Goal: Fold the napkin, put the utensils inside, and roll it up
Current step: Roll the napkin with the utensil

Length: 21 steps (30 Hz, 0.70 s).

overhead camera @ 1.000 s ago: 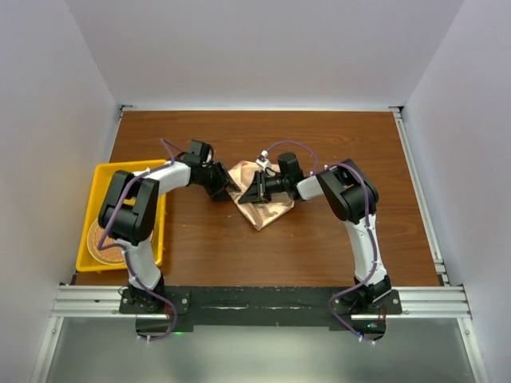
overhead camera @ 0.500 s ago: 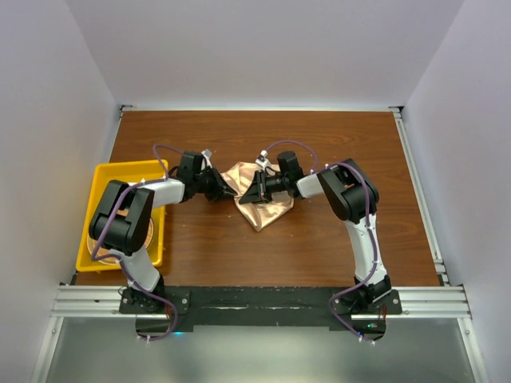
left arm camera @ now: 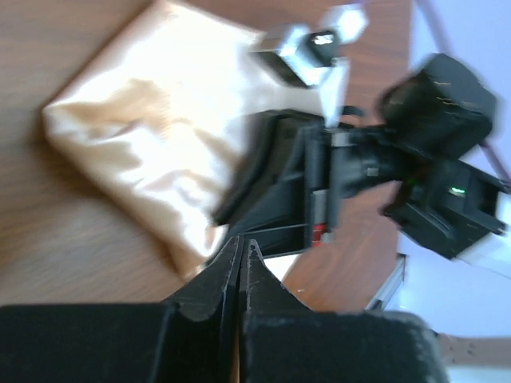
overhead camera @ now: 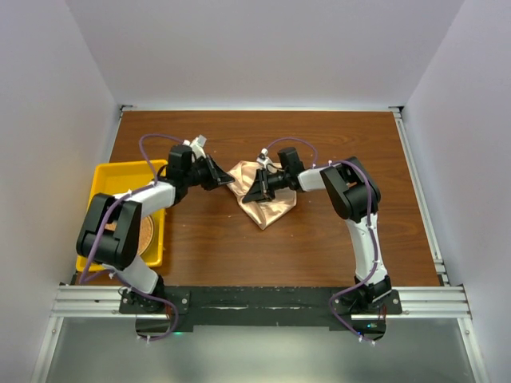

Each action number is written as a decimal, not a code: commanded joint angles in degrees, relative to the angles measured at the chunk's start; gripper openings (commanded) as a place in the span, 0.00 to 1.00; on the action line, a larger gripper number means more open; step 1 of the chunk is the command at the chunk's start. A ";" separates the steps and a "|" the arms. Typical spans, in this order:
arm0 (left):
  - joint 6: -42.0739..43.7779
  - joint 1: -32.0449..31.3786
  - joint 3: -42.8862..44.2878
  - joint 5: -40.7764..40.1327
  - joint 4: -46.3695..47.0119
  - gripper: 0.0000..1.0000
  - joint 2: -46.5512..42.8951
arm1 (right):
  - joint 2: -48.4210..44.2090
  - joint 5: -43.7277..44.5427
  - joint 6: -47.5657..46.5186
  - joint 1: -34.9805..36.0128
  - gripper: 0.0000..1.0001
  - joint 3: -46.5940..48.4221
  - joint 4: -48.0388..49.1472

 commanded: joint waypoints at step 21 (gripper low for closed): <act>-3.99 2.02 -4.32 -1.02 19.03 0.00 21.26 | -1.01 8.75 -4.01 -0.70 0.09 1.37 -12.07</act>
